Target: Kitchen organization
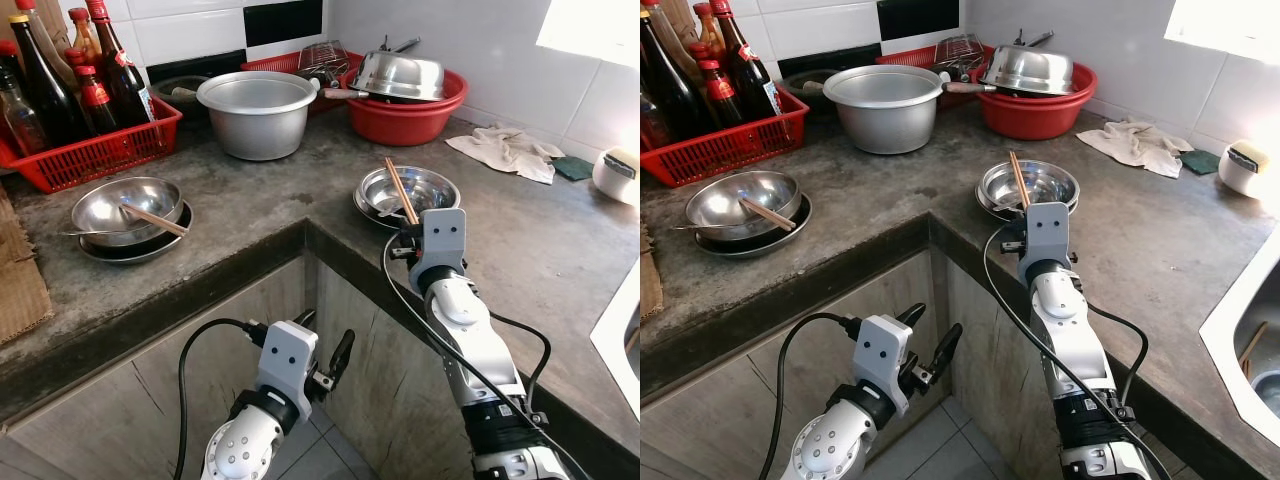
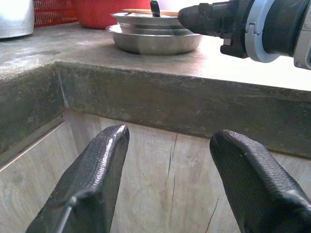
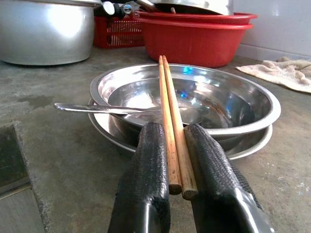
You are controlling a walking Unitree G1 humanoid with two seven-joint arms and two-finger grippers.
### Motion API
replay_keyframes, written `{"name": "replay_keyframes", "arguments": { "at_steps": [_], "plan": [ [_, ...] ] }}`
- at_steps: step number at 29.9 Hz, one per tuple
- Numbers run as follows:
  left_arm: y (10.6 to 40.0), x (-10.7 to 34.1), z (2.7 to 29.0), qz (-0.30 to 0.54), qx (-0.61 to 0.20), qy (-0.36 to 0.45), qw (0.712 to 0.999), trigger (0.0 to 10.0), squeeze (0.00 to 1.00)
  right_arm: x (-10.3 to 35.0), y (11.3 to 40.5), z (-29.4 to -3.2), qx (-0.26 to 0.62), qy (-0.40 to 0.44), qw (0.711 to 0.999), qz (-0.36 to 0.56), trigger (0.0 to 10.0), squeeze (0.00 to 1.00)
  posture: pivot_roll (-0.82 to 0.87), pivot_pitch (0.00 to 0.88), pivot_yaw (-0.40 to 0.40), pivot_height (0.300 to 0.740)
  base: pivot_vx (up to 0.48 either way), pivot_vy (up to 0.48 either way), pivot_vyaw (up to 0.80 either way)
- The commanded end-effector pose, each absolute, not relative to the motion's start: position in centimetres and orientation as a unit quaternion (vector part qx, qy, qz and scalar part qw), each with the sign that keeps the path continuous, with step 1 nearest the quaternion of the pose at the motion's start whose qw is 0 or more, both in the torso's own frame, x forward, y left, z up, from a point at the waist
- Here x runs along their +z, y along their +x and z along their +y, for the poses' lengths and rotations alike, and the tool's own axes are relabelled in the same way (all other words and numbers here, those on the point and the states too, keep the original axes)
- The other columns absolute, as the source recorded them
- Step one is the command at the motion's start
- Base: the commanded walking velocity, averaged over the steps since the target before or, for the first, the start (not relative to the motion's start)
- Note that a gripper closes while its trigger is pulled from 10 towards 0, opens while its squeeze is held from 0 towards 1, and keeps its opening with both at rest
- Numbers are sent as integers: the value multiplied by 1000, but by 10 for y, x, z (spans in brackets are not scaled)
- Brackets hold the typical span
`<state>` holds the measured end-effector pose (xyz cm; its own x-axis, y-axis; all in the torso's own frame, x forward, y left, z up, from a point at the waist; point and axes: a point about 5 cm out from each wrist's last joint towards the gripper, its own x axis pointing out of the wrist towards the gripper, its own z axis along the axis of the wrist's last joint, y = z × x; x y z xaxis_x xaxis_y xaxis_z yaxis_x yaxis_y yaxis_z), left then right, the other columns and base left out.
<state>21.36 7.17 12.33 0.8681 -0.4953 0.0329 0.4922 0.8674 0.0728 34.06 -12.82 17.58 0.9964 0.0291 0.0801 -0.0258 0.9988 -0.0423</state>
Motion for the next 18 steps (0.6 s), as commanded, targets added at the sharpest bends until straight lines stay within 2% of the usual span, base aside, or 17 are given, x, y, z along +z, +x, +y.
{"name": "replay_keyframes", "arguments": {
  "at_steps": [1, 13, 18],
  "plan": [
    [214, 122, 71, -24, -255, 32, 966, 10000, 0, 184, 343, -130, 9, -20, 998, -53, 0, 0, 129, 30, -47, 740, 0, 0, 0],
    [215, 122, 71, -26, -254, 33, 966, 10000, 0, 193, 342, -130, 6, -9, 997, -76, 0, 0, 129, 31, -47, 740, 0, 0, 0],
    [217, 123, 71, -29, -252, 33, 967, 10000, 0, 216, 333, -136, -16, 2, 990, -137, 0, 0, 128, 25, -50, 740, 0, 0, 0]
  ]
}}
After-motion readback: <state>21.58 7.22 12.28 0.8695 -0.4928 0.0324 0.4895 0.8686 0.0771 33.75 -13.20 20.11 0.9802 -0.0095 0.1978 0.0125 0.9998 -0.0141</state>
